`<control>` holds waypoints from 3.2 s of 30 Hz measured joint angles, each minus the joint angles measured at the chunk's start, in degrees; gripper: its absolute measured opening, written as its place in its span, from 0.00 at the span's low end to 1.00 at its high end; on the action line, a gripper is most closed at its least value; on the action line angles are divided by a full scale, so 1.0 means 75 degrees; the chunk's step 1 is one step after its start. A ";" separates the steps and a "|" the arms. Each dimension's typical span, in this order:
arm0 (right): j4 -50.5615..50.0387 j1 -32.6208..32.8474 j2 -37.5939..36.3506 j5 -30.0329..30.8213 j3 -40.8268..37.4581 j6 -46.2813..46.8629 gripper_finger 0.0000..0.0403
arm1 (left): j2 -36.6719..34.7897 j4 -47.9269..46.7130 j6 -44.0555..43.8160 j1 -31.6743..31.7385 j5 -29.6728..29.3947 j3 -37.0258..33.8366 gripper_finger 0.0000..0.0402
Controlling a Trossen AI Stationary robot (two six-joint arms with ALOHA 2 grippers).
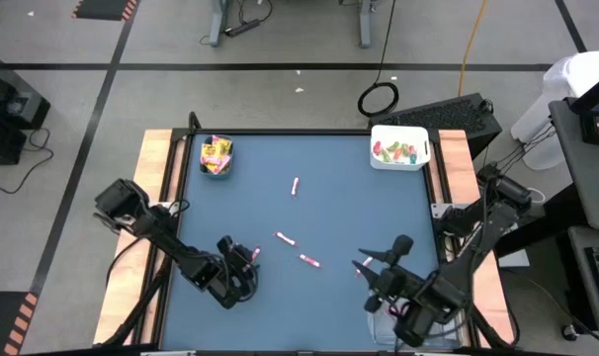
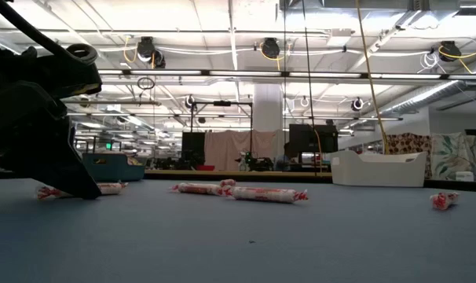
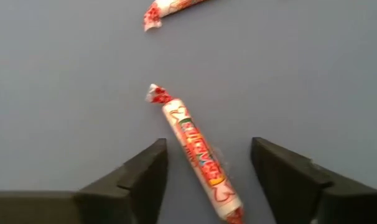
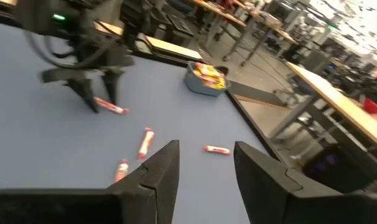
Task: Sort candy
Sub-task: Put the white candy into the transparent bin
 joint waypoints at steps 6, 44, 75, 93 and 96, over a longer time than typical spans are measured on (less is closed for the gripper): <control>0.0070 -0.0703 0.0263 -0.0012 0.0000 -0.0012 0.36 | 0.0172 0.0022 0.0056 -0.0001 -0.0158 0.0010 0.35; 0.4687 -0.2223 0.1604 -0.3080 -0.0009 -0.3399 0.36 | -0.2171 0.3642 1.0086 0.0961 -0.0882 0.0776 0.14; 0.3038 -0.1455 0.0812 -0.3241 -0.0006 -0.3226 0.36 | -0.2165 0.4134 1.6408 0.1343 -0.0845 0.0776 0.14; 0.3501 -0.1464 0.0815 -0.2289 -0.0006 -0.1560 0.36 | -0.2165 0.4125 0.9444 0.1337 -0.0834 0.0776 0.14; 0.3950 -0.1486 0.0815 -0.1784 -0.0006 -0.1710 0.36 | -0.2165 0.4125 0.7886 0.1337 -0.0834 0.0776 0.14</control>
